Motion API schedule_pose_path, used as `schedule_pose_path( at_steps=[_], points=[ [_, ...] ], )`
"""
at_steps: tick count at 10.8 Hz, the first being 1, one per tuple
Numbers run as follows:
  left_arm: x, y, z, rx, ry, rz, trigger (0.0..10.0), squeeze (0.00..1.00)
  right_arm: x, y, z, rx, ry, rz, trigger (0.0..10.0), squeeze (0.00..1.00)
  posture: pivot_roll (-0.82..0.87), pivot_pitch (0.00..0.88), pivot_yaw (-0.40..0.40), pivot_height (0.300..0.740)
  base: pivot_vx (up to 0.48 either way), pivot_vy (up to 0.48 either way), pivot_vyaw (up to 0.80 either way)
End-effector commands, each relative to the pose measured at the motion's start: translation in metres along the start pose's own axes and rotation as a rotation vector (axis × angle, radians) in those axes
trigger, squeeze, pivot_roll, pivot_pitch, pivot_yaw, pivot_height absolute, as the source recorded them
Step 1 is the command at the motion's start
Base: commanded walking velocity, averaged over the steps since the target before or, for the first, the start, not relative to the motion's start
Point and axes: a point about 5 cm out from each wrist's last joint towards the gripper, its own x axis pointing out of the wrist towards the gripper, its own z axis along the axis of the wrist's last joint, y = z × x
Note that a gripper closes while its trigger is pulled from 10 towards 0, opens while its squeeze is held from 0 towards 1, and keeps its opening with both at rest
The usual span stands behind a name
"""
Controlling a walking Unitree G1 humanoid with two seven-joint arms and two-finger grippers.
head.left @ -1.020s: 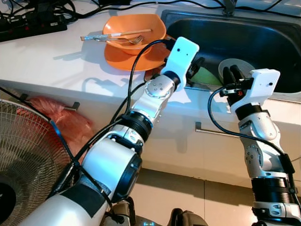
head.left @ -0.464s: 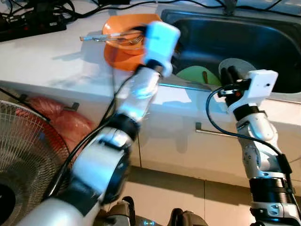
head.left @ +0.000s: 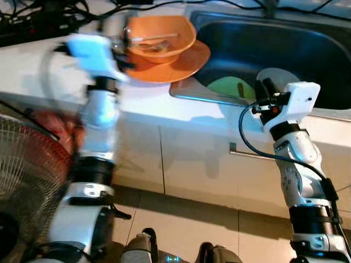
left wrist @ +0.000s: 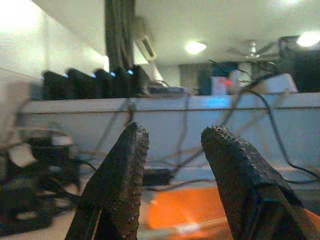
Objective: Kitchen organization
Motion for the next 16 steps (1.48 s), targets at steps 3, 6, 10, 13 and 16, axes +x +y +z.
schedule_pose_path(
  at_steps=[3,6,10,13,16],
  points=[
    [-0.015,0.029,-0.013,-0.047,0.097,0.111,10.0,0.0,0.001,0.002,0.001,0.021,-0.021,0.011,10.0,0.0,0.01,0.177,-0.013,0.74,0.0,0.0,0.0],
    [-0.031,0.021,-0.033,-0.142,0.223,0.094,10.0,0.0,0.002,0.003,0.002,0.025,-0.027,0.015,10.0,0.0,0.01,0.178,-0.013,0.74,0.0,0.0,0.0],
    [-0.026,0.009,-0.039,-0.179,0.275,0.033,10.0,0.0,0.002,0.002,0.002,0.025,-0.029,0.014,10.0,0.0,0.0,0.178,-0.016,0.74,0.0,0.0,0.0],
    [-0.017,0.008,-0.039,-0.2,0.278,0.066,10.0,0.0,0.001,0.003,0.003,0.026,-0.031,0.019,10.0,0.0,0.0,0.173,-0.016,0.74,0.0,0.0,0.0],
    [-0.005,-0.001,-0.038,-0.237,0.285,0.075,10.0,0.0,0.002,0.003,0.004,0.024,-0.033,0.025,10.0,0.0,-0.01,0.172,-0.016,0.74,0.0,0.0,0.0]
  ],
)
